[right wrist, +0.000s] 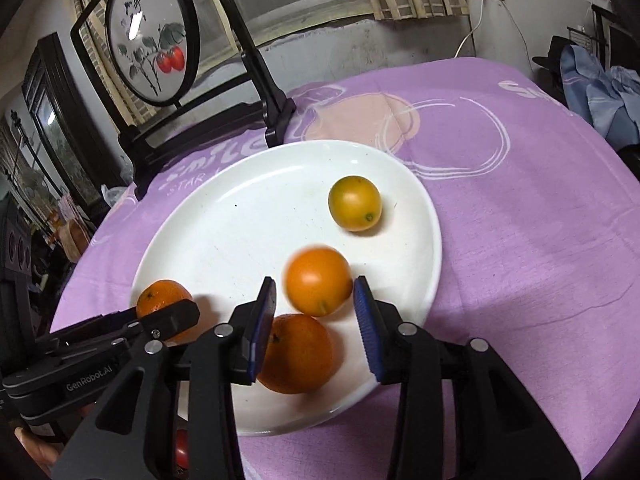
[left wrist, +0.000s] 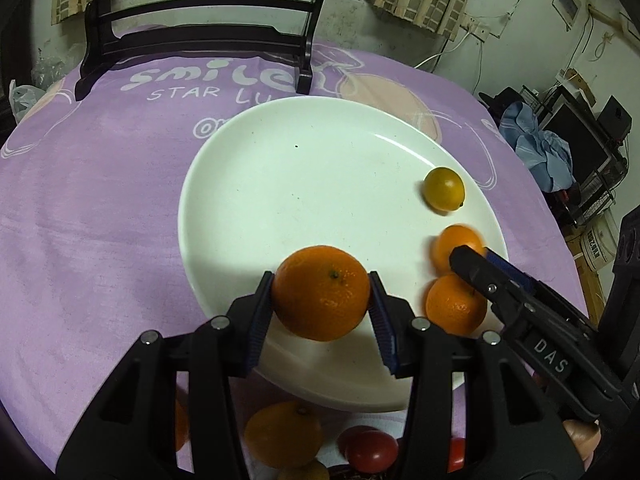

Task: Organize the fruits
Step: 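Carry both mandarins onto the white plate and open both tools, then grasp the orange tomato with the left tool while the right tool grasps a mangosteen, then place the orange tomato and the mangosteen on the white plate, opening both tools, then grasp a mandarin with the left tool while the right tool grasps a red plum, then lower the mandarin and red plum onto the white plate and open both tools, then lower the right tool onto a dark mangosteen on the mat and grasp it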

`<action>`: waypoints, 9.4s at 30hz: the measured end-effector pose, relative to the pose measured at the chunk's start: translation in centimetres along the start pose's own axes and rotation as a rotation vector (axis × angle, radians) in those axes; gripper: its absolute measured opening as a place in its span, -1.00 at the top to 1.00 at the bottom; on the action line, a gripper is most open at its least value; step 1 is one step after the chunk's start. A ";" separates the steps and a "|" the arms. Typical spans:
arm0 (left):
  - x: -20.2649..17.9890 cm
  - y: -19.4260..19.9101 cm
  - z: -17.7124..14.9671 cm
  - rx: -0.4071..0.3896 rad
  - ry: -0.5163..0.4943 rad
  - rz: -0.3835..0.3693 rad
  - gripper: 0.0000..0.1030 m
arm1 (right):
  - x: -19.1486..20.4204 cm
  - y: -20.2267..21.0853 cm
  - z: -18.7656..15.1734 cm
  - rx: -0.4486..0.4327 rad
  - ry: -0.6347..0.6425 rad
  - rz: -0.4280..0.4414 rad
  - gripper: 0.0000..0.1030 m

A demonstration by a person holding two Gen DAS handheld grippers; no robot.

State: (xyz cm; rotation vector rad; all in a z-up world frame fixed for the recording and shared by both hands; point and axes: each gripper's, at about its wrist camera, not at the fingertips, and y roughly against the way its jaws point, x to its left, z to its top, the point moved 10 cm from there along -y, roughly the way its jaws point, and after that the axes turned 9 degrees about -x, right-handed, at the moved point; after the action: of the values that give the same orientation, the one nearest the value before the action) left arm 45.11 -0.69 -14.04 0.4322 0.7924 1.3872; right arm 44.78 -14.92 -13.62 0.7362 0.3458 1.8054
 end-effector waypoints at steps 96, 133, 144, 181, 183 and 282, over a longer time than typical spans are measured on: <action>-3.0 13.6 -10.7 -0.080 -0.294 -0.332 0.19 | 2.6 12.9 -7.2 -0.020 0.116 0.229 0.13; 7.8 13.7 -0.1 -0.271 0.031 0.121 -0.92 | 9.1 11.6 -7.2 0.093 0.297 0.317 -0.14; 11.5 13.6 -1.5 -0.222 0.141 0.139 -0.92 | 10.2 11.2 -13.0 0.245 0.468 0.270 -0.14; 9.3 7.4 -5.7 -0.028 -0.151 0.187 -0.32 | 8.1 10.0 -12.0 0.263 0.284 0.257 0.26; 9.1 7.2 -5.8 -0.029 -0.150 0.178 -0.31 | 8.1 10.2 -11.9 0.259 0.283 0.262 0.26; 6.1 12.9 -1.8 -0.261 -0.011 0.107 -0.95 | 11.0 6.8 -13.2 0.257 0.973 0.412 0.09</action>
State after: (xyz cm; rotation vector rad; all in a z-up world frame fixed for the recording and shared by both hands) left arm 34.77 7.08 -7.79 0.2817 0.5759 1.5634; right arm 29.09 -5.52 -16.45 0.0254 1.1404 2.4575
